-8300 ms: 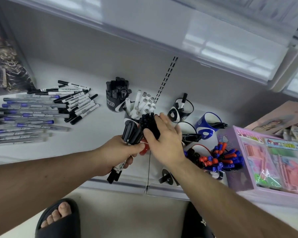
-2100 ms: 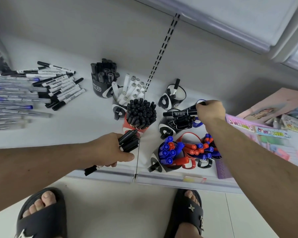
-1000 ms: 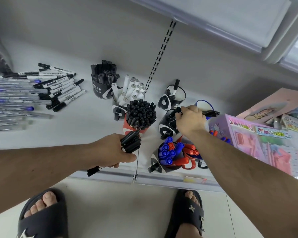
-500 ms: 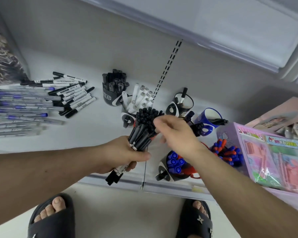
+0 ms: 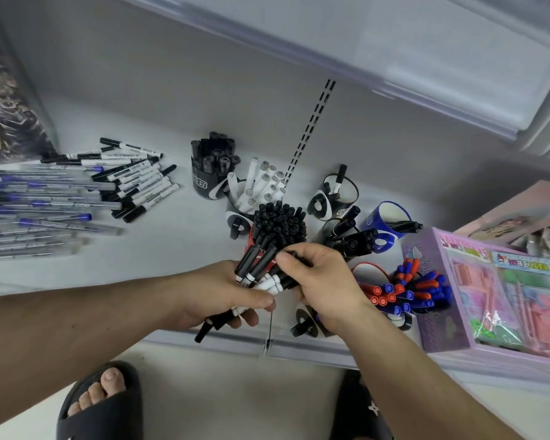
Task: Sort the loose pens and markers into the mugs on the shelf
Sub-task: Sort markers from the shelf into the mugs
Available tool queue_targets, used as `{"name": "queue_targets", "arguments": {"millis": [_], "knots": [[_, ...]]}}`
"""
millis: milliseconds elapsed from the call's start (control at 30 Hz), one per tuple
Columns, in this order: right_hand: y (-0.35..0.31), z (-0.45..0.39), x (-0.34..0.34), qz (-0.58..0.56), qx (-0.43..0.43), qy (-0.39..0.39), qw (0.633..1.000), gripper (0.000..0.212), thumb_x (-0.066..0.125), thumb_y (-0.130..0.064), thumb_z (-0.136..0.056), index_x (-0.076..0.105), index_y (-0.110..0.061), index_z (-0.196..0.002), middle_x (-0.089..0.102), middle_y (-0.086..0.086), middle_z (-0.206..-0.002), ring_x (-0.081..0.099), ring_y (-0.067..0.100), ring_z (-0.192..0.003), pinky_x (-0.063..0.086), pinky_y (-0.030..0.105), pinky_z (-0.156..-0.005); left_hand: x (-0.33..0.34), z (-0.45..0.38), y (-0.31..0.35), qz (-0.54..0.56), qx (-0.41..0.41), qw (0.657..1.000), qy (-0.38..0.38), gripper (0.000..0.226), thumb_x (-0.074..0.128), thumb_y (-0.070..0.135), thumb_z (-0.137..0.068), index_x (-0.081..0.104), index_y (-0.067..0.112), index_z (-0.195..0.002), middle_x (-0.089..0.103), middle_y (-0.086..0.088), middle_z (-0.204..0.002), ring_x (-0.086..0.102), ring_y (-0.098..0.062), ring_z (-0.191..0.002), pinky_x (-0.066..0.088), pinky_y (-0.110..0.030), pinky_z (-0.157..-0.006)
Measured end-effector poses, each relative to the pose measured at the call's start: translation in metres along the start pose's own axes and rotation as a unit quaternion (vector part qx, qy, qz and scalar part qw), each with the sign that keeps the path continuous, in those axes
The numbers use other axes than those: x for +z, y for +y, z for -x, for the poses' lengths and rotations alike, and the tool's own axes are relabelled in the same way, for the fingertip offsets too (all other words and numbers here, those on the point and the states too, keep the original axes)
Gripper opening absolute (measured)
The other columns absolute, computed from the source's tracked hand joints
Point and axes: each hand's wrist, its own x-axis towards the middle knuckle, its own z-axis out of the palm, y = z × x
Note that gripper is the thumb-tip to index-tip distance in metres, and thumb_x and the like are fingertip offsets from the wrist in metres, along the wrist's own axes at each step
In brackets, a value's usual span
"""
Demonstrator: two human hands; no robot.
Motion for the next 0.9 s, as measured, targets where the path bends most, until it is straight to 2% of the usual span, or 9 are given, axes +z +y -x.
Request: {"name": "queue_targets", "arguments": {"millis": [67, 167, 233, 333, 400, 467, 633, 767, 900], "knots": [[-0.001, 0.000, -0.004, -0.011, -0.026, 0.004, 1.000, 0.015, 0.066, -0.016, -0.092, 0.075, -0.025, -0.083, 0.070, 0.011, -0.078, 0.057, 0.023, -0.067, 0.049, 0.034, -0.059, -0.004, 0.001, -0.001, 0.011, 0.001, 1.000, -0.010, 0.014, 0.066, 0.016, -0.090, 0.063, 0.017, -0.103, 0.074, 0.000, -0.092, 0.064, -0.012, -0.068, 0.047, -0.025, -0.056], [-0.001, 0.000, -0.008, -0.010, -0.040, -0.002, 0.999, 0.020, 0.064, -0.009, -0.093, 0.072, -0.027, -0.091, 0.065, -0.007, -0.071, 0.047, 0.010, -0.056, 0.041, 0.021, -0.050, -0.008, 0.001, -0.003, 0.015, 0.003, 1.000, -0.001, 0.017, 0.068, 0.014, -0.089, 0.062, 0.013, -0.105, 0.075, -0.003, -0.094, 0.065, -0.016, -0.067, 0.047, -0.026, -0.056], [-0.002, 0.001, -0.008, -0.033, -0.035, -0.030, 0.998, 0.024, 0.063, -0.006, -0.093, 0.071, -0.028, -0.098, 0.065, -0.007, -0.074, 0.046, 0.009, -0.053, 0.040, 0.019, -0.049, -0.009, 0.002, -0.005, 0.019, 0.000, 1.000, 0.008, 0.018, 0.069, 0.010, -0.088, 0.062, 0.010, -0.104, 0.075, -0.005, -0.094, 0.066, -0.016, -0.067, 0.048, -0.026, -0.056], [-0.003, 0.001, -0.004, -0.064, -0.012, -0.047, 0.997, 0.018, 0.062, -0.012, -0.094, 0.072, -0.027, -0.094, 0.065, 0.000, -0.075, 0.047, 0.012, -0.049, 0.035, 0.023, -0.046, -0.009, 0.002, -0.005, 0.023, -0.003, 1.000, 0.008, 0.020, 0.070, 0.010, -0.086, 0.062, 0.010, -0.105, 0.075, -0.006, -0.097, 0.068, -0.017, -0.070, 0.049, -0.026, -0.057], [-0.005, -0.001, 0.001, -0.059, 0.021, -0.022, 0.998, 0.010, 0.062, -0.023, -0.095, 0.070, -0.019, -0.091, 0.063, 0.004, -0.070, 0.048, 0.015, -0.045, 0.031, 0.025, -0.045, -0.010, 0.001, -0.007, -0.004, -0.001, 1.000, 0.010, 0.020, 0.073, 0.012, -0.085, 0.062, 0.009, -0.102, 0.075, -0.007, -0.095, 0.069, -0.019, -0.070, 0.049, -0.026, -0.055], [-0.006, -0.003, 0.008, -0.007, 0.039, 0.007, 0.999, 0.017, 0.063, -0.029, -0.094, 0.068, -0.013, -0.089, 0.062, 0.007, -0.069, 0.049, 0.015, -0.041, 0.034, 0.026, -0.046, -0.011, -0.001, -0.009, -0.035, 0.004, 0.999, 0.011, 0.022, 0.075, 0.016, -0.083, 0.062, 0.010, -0.100, 0.074, -0.010, -0.092, 0.069, -0.020, -0.068, 0.049, -0.026, -0.054], [-0.031, -0.010, -0.007, 0.012, -0.017, 0.124, 0.992, 0.010, 0.065, -0.016, -0.093, 0.067, -0.011, -0.085, 0.059, 0.004, -0.057, 0.049, 0.011, -0.036, 0.039, 0.021, -0.037, -0.017, -0.007, -0.009, -0.061, 0.031, 0.995, 0.070, 0.016, 0.071, 0.028, -0.086, 0.064, 0.015, -0.091, 0.065, 0.000, -0.069, 0.057, -0.014, -0.052, 0.041, -0.025, -0.048], [-0.050, -0.022, -0.046, 0.141, -0.140, 0.277, 0.940, 0.014, 0.063, -0.023, -0.094, 0.064, -0.014, -0.083, 0.061, -0.002, -0.056, 0.054, 0.010, -0.044, 0.041, 0.018, -0.043, -0.030, -0.016, -0.006, 0.003, 0.029, 0.984, 0.175, 0.023, 0.070, 0.030, -0.087, 0.056, 0.018, -0.075, 0.041, 0.003, -0.051, 0.031, -0.011, -0.040, 0.027, -0.020, -0.042], [-0.048, -0.038, -0.044, 0.288, -0.235, 0.279, 0.885, 0.014, 0.061, -0.023, -0.094, 0.062, -0.015, -0.082, 0.063, -0.002, -0.074, 0.057, 0.013, -0.066, 0.044, 0.023, -0.061, -0.032, -0.026, -0.003, 0.055, 0.022, 0.975, 0.215, 0.026, 0.071, 0.027, -0.088, 0.050, 0.020, -0.074, 0.027, 0.003, -0.049, 0.021, -0.013, -0.044, 0.018, -0.023, -0.046]]}}
